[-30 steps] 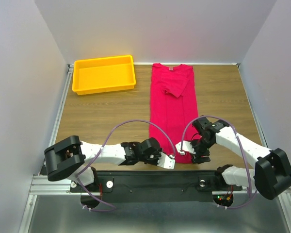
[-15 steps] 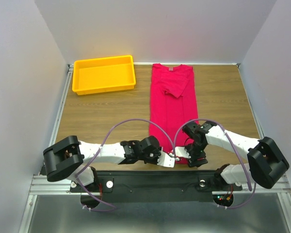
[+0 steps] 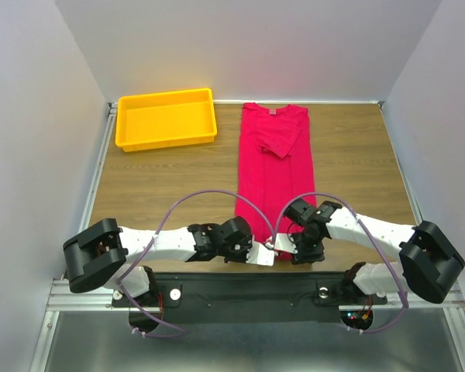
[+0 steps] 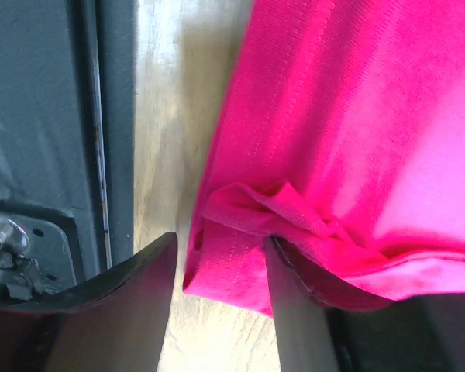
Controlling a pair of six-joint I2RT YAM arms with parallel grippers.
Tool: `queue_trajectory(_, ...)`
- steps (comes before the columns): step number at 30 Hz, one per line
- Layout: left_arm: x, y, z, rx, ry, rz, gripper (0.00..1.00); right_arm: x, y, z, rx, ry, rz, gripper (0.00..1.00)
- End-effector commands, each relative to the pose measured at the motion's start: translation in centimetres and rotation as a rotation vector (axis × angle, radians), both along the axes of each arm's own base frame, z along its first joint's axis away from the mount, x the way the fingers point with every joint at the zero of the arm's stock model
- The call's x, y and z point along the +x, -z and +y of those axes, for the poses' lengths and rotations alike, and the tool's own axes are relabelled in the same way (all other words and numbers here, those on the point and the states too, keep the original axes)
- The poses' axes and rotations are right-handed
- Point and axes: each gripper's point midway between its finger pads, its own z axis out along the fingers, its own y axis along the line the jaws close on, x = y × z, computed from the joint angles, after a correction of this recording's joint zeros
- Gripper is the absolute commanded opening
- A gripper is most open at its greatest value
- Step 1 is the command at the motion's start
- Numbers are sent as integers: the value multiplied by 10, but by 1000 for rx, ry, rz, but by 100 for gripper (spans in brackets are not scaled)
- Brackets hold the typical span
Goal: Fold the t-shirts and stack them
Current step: Fold the tshirt
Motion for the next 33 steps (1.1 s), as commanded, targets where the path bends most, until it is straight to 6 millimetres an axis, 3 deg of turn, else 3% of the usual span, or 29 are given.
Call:
queue_trajectory(1,3,-35,-28,-173,1,-41,0,14,20,3,-22,170,-80,52)
queue_trajectory(4,3,-32,-27,-173,-8,-38,0,13,22,5,-14,205,-79,43)
queue_trajectory(7,4,-31,-27,-176,-11,-39,0,13,23,6,-7,220,-80,41)
queue_trajectory(10,5,-33,-29,-185,-15,-40,0,13,22,7,1,226,-80,31)
queue_trajectory(15,6,-33,-29,-186,-15,-46,0,13,19,10,22,233,-84,23)
queue_trajectory(20,5,-30,-26,-179,-10,-53,0,13,4,20,85,250,-78,1)
queue_trajectory(33,9,-33,-20,-200,-19,-64,0,-2,-36,26,236,230,75,1)
